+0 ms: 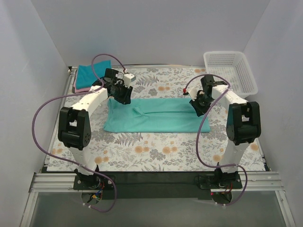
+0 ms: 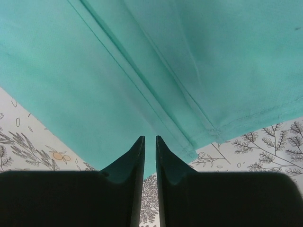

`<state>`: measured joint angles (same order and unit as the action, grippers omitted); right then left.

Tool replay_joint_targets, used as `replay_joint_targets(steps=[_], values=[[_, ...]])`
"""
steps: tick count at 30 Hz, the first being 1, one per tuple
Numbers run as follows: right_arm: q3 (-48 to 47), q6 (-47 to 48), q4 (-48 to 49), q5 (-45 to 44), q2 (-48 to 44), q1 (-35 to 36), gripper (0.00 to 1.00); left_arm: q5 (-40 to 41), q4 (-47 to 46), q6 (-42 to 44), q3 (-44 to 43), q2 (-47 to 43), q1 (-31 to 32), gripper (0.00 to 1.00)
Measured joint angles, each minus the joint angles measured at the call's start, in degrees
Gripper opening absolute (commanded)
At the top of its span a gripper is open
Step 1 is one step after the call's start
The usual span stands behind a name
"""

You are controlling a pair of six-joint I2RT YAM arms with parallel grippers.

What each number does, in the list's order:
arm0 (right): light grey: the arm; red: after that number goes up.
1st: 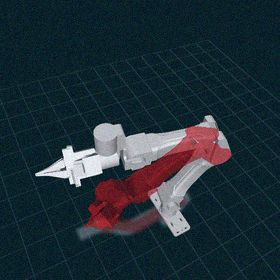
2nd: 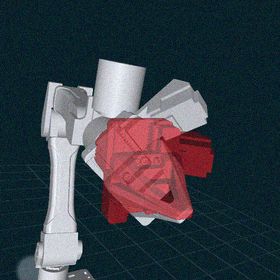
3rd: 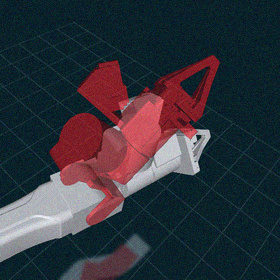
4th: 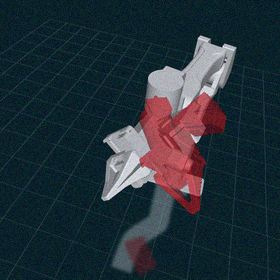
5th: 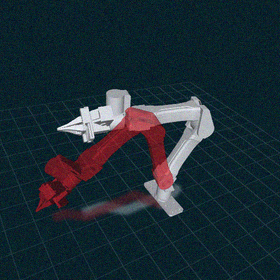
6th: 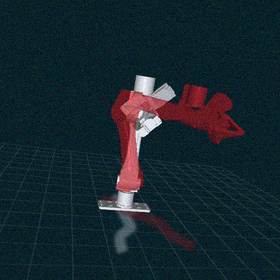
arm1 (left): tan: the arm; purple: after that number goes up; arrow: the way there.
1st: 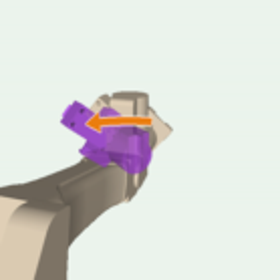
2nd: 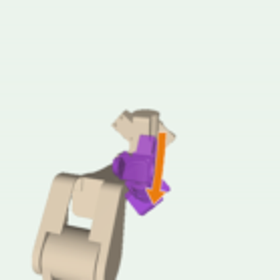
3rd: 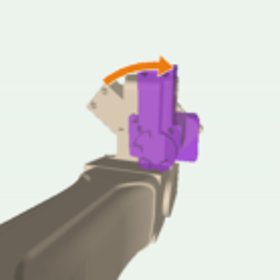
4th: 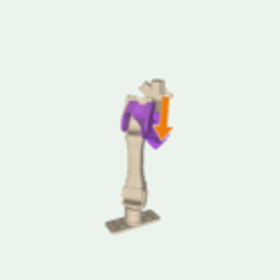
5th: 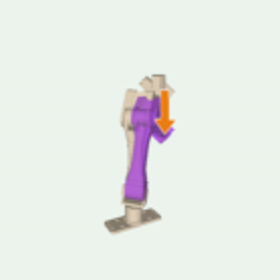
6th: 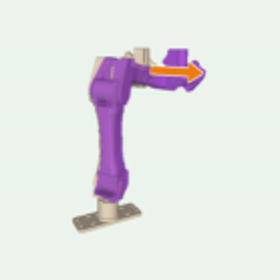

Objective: Fold and stack the t-shirts
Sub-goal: Fold the tshirt

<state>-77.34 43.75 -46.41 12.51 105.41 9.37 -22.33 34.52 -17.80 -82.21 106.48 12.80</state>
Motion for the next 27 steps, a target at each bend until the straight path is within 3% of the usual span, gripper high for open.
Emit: replay_joint_targets(steps=[9,15,21,27], values=[[-1.7,-1.9,1.5,1.2,4.0,0.2,0.16,-0.3,0.2,-4.9,2.0,-1.4,3.3,0.11],[-3.0,-2.3,2.2,1.2,6.9,0.6,0.16,-0.8,0.2,-7.6,1.7,5.1,4.8,0.10],[-3.4,-2.8,3.4,0.9,8.3,0.9,0.16,-1.2,0.1,-10.9,-3.5,13.2,5.7,0.20],[-0.8,-2.7,5.6,0.6,6.7,1.0,0.16,-1.0,-1.2,-11.8,-5.6,14.1,5.7,0.33]])
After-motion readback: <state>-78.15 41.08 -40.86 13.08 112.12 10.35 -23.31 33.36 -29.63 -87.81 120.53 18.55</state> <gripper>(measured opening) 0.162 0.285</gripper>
